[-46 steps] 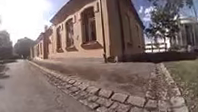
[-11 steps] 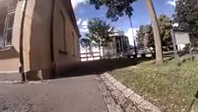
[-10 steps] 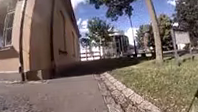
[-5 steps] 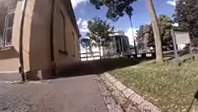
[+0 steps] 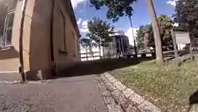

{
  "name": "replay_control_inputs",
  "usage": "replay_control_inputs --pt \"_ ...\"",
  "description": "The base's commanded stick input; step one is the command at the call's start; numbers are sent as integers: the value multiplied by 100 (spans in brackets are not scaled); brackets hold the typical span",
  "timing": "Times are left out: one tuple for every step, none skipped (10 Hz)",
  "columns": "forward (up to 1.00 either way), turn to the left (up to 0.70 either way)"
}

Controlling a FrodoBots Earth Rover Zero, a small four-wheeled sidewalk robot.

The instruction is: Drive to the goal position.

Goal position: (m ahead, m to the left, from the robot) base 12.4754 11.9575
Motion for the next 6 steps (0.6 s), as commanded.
replay_control_inputs --pt "70 0" --pt "70 0" --pt "70 0" --pt "70 0" --pt "70 0" --pt "70 0"
